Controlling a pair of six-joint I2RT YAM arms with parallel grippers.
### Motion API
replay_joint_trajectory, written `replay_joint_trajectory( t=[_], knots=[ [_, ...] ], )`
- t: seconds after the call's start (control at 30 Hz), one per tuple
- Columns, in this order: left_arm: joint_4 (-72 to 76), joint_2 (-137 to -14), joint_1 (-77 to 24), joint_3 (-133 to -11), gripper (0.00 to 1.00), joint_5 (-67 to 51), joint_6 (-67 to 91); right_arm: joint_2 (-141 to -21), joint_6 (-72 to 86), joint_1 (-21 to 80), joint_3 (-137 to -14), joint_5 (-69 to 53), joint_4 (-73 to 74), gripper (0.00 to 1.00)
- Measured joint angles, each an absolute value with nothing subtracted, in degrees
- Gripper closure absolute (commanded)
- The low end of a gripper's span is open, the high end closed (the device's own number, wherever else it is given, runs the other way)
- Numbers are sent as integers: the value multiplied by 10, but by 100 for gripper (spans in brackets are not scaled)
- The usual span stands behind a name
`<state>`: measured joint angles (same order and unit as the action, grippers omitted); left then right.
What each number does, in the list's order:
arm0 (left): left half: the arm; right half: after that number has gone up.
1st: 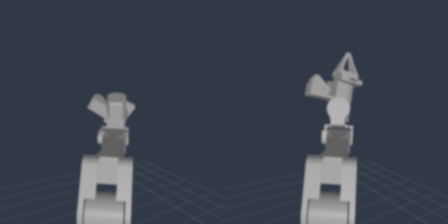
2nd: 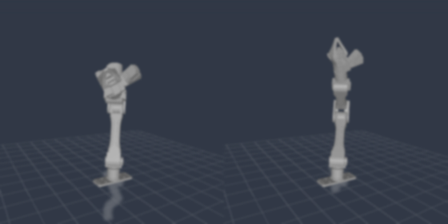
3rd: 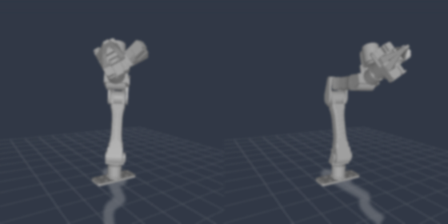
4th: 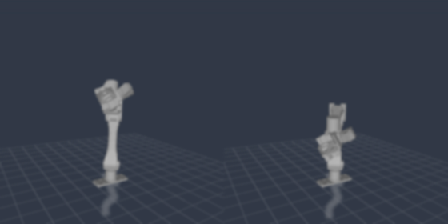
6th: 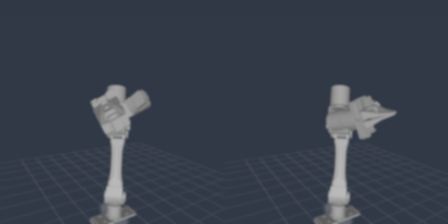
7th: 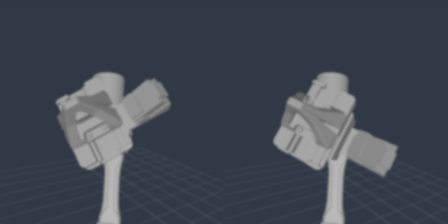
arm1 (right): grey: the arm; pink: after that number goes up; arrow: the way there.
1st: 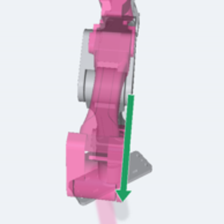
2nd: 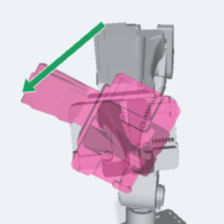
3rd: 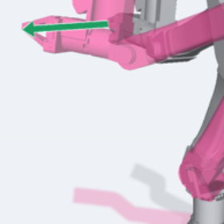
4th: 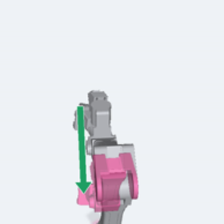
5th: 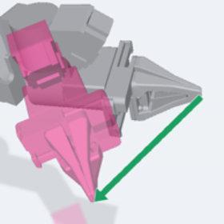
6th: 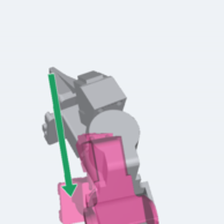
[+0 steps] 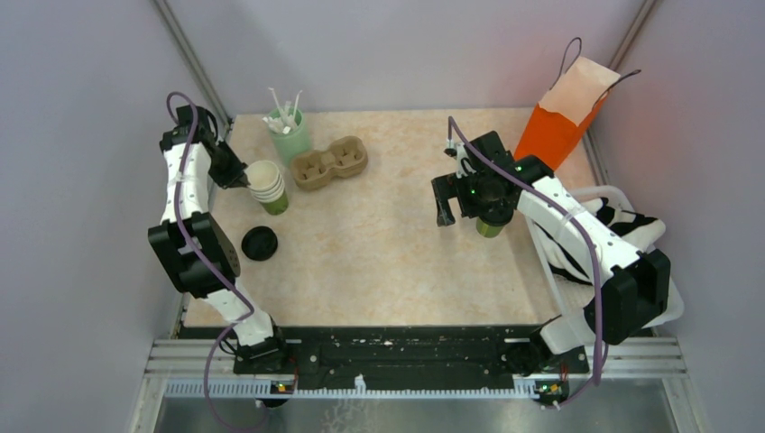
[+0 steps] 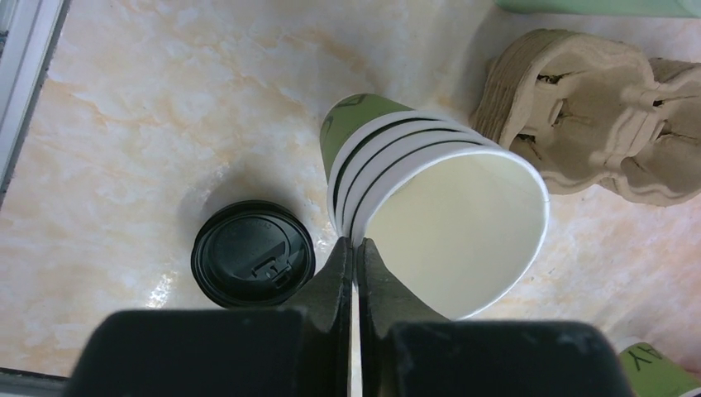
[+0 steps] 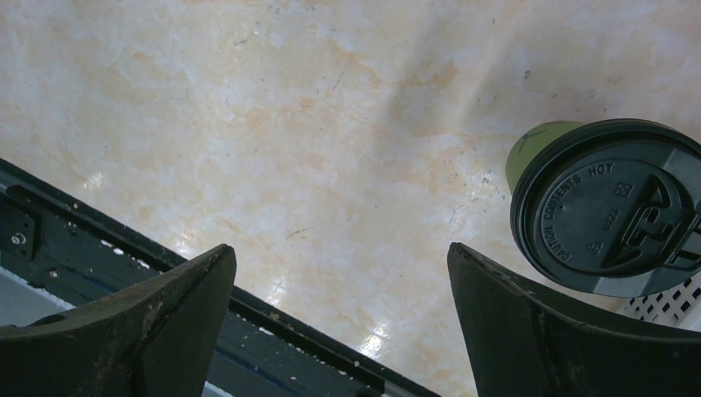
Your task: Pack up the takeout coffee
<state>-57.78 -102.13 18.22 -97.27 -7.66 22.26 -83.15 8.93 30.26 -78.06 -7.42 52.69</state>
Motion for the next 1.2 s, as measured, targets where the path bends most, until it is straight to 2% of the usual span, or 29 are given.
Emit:
replay_joint_trajectory(
  t=[0.5, 0.63, 0.8, 1.03, 1.2],
  knots=[
    [-594, -1021, 184, -1009, 100, -84, 221, -831, 89, 303, -781, -74, 527, 2],
    [-558, -1010, 208, -961, 100, -151, 247, -831, 89, 303, -781, -74, 527, 2],
    [-531, -991, 203, -938, 100, -96, 256, -832, 87, 303, -781, -74, 527, 2],
    [-458, -928, 245, -831, 100, -194, 293, -832, 86, 303, -781, -74, 527, 2],
    [-468, -927, 249, -850, 100, -179, 302, -832, 86, 303, -781, -74, 527, 2]
  ],
)
